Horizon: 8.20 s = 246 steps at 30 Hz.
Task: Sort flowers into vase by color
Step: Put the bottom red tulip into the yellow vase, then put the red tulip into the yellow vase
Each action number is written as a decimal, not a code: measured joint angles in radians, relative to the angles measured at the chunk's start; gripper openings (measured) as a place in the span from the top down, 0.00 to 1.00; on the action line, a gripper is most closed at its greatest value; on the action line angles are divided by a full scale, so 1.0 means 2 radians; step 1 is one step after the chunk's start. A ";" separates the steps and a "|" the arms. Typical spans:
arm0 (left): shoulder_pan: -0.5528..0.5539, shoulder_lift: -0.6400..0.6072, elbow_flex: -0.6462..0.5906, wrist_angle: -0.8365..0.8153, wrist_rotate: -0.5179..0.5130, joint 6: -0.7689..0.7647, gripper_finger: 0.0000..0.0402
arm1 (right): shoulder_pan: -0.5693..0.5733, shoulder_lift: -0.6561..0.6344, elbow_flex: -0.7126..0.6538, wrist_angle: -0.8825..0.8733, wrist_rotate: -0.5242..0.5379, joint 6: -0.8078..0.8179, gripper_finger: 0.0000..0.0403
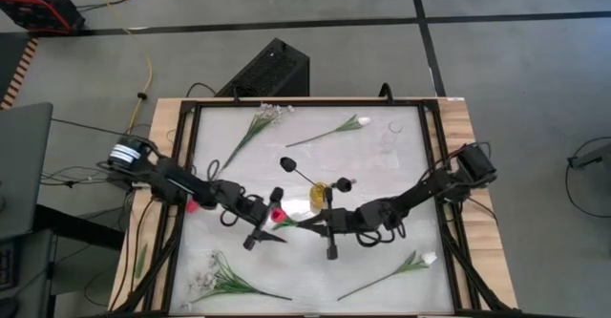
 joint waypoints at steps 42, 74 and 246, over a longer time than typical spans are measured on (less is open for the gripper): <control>-0.007 0.038 0.076 0.017 -0.051 0.025 0.99 | 0.018 0.006 0.001 0.026 -0.016 -0.009 0.78; 0.046 -0.005 0.182 -0.121 -0.107 0.189 1.00 | 0.097 -0.167 0.001 -0.514 -0.010 0.214 0.37; 0.357 -0.111 0.088 -1.009 -0.163 -0.130 0.67 | 0.090 -0.166 0.094 -0.692 -0.087 0.183 0.37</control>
